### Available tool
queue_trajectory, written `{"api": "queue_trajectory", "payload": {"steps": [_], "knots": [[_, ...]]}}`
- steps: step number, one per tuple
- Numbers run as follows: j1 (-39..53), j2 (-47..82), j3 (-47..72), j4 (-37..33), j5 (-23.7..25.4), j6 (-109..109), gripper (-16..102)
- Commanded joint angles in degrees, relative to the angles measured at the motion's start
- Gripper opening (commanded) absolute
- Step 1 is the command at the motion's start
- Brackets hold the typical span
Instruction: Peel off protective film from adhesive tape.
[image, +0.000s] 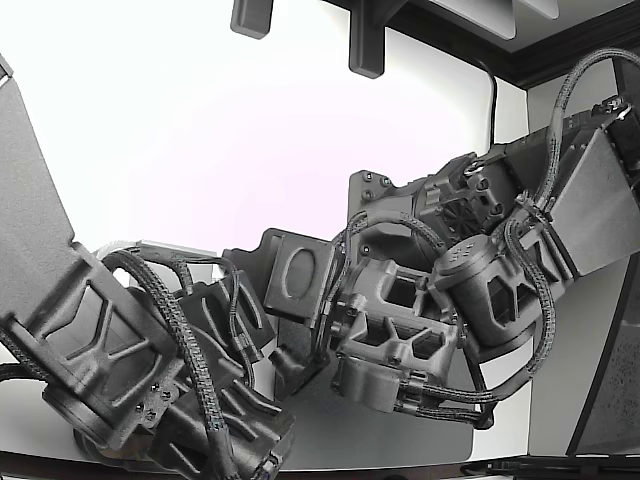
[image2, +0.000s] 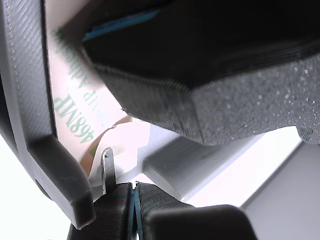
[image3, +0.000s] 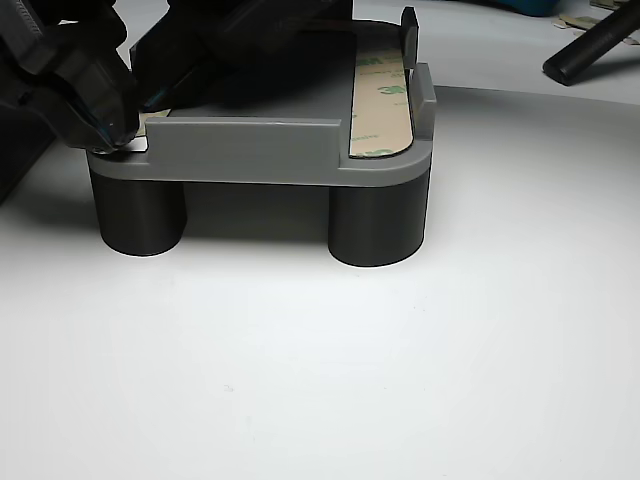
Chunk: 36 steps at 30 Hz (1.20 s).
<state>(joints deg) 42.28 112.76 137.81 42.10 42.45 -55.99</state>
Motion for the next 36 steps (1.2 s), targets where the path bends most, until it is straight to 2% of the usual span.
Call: {"api": "queue_trajectory", "payload": {"steps": [1,30,36], "knots": [[-1.0,1.4,-1.4,0.7,-0.3,0.4,-10],[-0.4,2.3,-2.5,4.9,-1.3,2.8,-10],[-0.8,4.6,-4.9,9.9,-0.7,1.8,-10]]}}
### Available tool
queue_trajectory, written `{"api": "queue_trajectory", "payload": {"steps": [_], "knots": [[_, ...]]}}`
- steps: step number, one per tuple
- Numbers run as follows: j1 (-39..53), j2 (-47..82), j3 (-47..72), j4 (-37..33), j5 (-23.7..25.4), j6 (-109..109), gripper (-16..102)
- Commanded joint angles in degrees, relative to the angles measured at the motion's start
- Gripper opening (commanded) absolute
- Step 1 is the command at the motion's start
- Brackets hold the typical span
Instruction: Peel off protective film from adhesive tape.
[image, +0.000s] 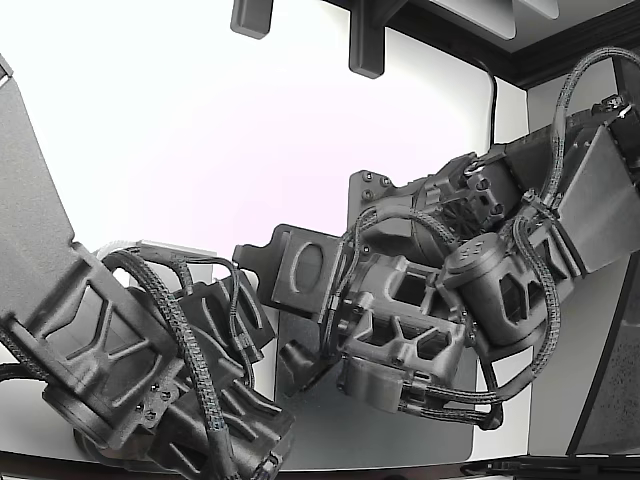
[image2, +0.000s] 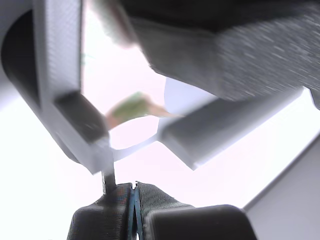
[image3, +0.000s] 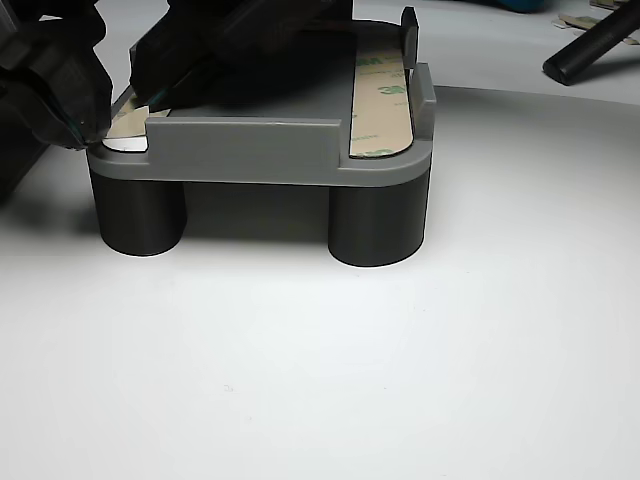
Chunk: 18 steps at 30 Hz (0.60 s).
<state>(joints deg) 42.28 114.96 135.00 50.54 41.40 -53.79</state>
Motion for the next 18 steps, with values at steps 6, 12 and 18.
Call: {"api": "queue_trajectory", "payload": {"steps": [6,12,18], "knots": [[-1.3,7.2,-3.2,6.1,0.9,-1.5,-10],[-2.6,14.5,-3.6,12.8,-0.6,2.4,81],[-6.6,24.3,-2.1,15.1,-5.4,6.0,80]]}}
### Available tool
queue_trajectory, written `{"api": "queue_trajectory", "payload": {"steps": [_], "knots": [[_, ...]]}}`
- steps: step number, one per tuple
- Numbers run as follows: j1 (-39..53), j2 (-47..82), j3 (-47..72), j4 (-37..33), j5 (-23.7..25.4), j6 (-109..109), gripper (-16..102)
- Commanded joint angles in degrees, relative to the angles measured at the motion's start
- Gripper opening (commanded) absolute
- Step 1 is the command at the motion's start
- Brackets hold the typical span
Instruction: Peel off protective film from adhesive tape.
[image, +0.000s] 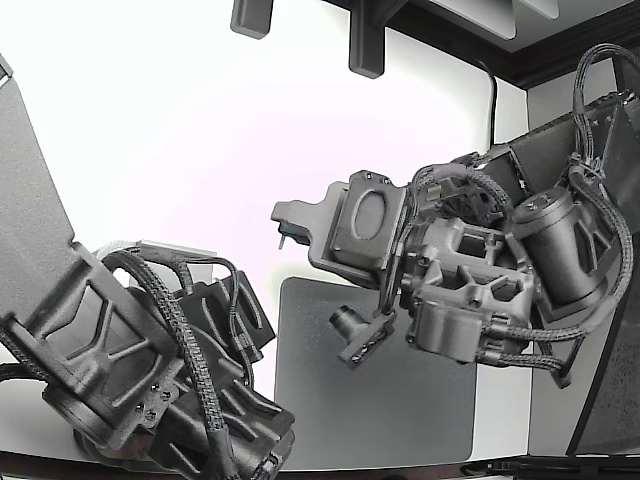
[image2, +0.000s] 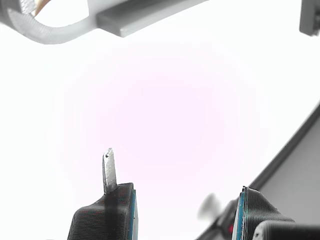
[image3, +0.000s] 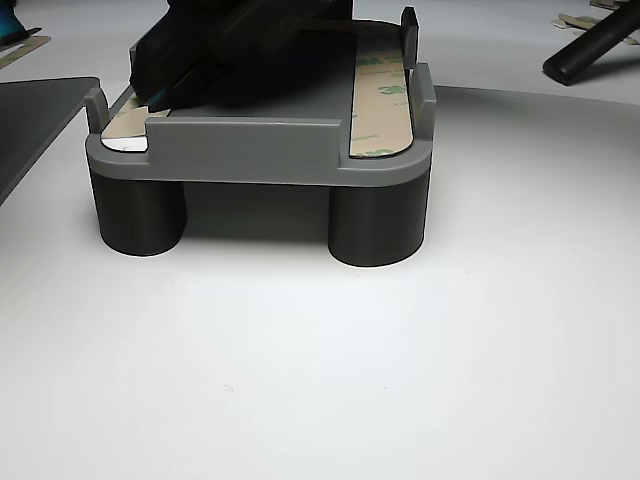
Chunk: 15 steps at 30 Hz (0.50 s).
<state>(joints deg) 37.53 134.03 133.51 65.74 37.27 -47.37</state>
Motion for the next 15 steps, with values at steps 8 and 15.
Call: {"api": "queue_trajectory", "payload": {"steps": [8,15], "knots": [[-25.0,22.9,2.9,-3.9,-29.4,-3.6,82],[-30.3,35.0,8.9,-11.2,-30.5,32.6,100]]}}
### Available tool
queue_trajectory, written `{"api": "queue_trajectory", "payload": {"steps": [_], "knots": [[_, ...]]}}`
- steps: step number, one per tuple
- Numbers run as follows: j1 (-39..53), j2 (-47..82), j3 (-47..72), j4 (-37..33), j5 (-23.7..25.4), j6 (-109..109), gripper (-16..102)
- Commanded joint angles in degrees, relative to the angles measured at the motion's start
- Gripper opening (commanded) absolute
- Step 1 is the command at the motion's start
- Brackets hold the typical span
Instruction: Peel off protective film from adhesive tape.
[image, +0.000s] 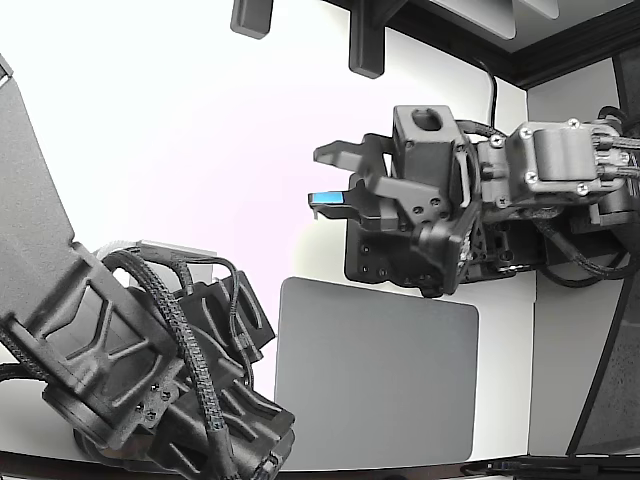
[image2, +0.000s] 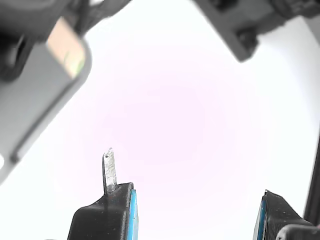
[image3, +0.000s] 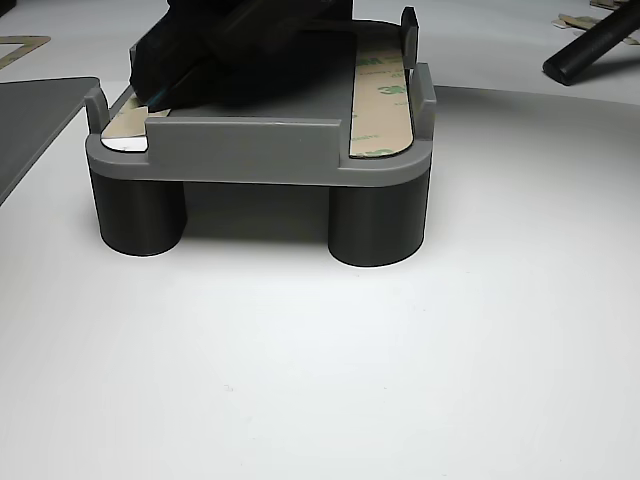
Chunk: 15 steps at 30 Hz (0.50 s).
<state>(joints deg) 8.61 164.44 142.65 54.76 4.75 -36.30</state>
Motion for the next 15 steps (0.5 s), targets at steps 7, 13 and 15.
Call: {"api": "queue_trajectory", "payload": {"steps": [7,13,15], "knots": [[-4.1,4.8,0.0,2.1,2.3,41.7,100],[-13.3,3.6,7.6,0.4,-5.5,40.2,87],[-13.4,4.9,8.6,0.4,-6.2,39.6,100]]}}
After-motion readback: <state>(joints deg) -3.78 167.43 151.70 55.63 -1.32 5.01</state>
